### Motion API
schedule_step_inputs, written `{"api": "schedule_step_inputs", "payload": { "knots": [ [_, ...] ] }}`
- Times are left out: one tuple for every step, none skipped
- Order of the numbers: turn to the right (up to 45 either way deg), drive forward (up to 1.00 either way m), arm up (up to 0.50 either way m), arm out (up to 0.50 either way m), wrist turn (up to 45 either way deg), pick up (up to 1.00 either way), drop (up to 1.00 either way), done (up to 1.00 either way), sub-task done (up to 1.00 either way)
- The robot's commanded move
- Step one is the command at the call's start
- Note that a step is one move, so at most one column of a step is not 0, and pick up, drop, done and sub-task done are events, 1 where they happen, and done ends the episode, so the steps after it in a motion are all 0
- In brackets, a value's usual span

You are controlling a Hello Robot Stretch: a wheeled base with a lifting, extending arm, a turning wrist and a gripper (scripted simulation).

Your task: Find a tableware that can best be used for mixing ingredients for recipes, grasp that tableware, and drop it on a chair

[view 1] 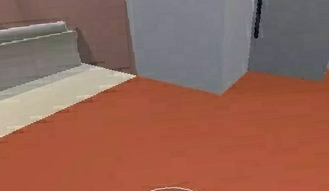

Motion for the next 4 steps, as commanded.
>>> {"api": "schedule_step_inputs", "payload": {
  "knots": [
    [0.0,0.65,0.00,0.00,0.0,0.00,0.00,0.00,0.00],
    [42.0,0.00,0.00,0.00,0.0,0.00,0.00,0.00,0.00],
    [0.0,0.85,0.00,0.00,0.0,0.00,0.00,0.00,0.00],
    [30.0,0.00,0.00,0.00,0.0,0.00,0.00,0.00,0.00]
  ]
}}
